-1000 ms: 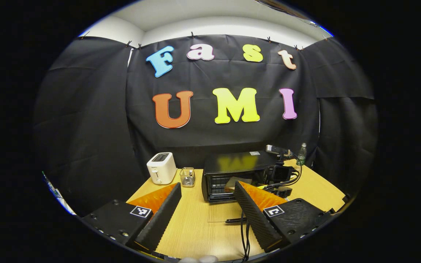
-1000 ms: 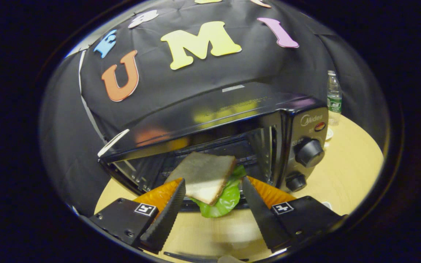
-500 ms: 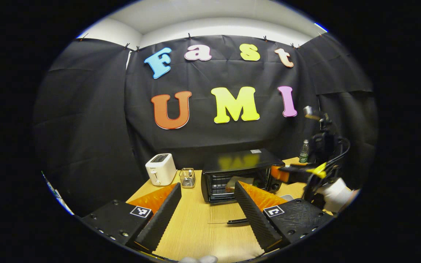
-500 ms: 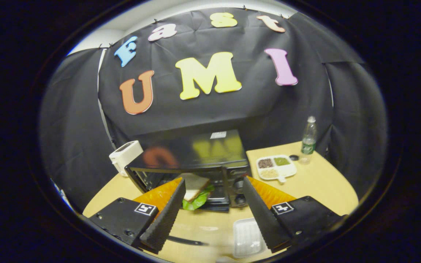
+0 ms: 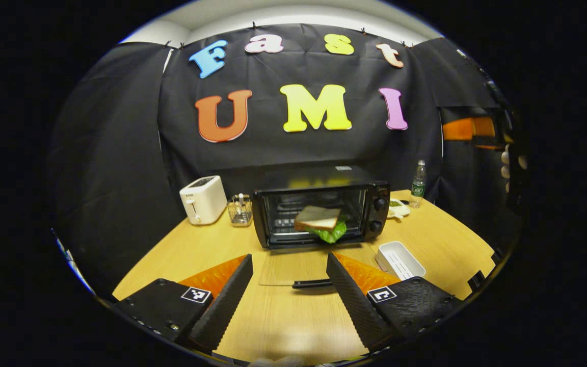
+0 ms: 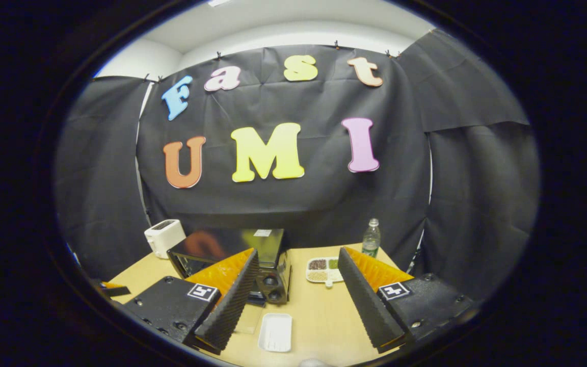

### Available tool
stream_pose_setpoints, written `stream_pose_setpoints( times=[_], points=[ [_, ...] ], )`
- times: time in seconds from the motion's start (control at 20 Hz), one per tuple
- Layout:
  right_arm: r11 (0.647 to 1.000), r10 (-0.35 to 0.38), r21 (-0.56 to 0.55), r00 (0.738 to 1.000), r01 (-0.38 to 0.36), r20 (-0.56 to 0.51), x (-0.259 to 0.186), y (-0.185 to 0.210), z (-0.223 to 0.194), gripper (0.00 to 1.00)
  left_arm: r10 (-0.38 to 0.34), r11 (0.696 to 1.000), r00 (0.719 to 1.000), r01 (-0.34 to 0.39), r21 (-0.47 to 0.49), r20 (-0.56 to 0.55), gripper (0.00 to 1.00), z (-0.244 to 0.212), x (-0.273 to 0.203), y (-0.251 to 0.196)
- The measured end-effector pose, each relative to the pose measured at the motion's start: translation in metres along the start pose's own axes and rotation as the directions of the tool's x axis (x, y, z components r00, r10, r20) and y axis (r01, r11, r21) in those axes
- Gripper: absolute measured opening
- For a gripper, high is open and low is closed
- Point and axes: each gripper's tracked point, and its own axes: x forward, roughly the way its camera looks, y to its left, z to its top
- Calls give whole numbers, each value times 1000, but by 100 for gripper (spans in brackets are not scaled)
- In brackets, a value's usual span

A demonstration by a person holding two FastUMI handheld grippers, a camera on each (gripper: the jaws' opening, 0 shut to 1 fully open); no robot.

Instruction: Open the electric oven with the left hand, put the food in, and close the electric oven.

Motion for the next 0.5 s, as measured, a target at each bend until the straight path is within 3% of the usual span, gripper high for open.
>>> stream_pose_setpoints(
  times=[0.05,0.1,0.15,0.5],
  points=[
    [1000,-8,-3,1000,8,9,-8,-9,5,94,-2,1000,1000,2,2,-29,96,-13,5,-6],
    [1000,-12,-2,1000,12,15,-15,-16,12,100,-10,1000,998,10,3,-56,96,-26,10,-12],
    [1000,-23,-5,1000,23,19,-21,-25,16,94,-18,1000,997,18,0,-71,96,-35,14,-19],
    [998,-61,-34,998,61,4,-48,-66,27,95,-51,998,983,45,-42,-178,96,-87,61,-51]
  ],
)
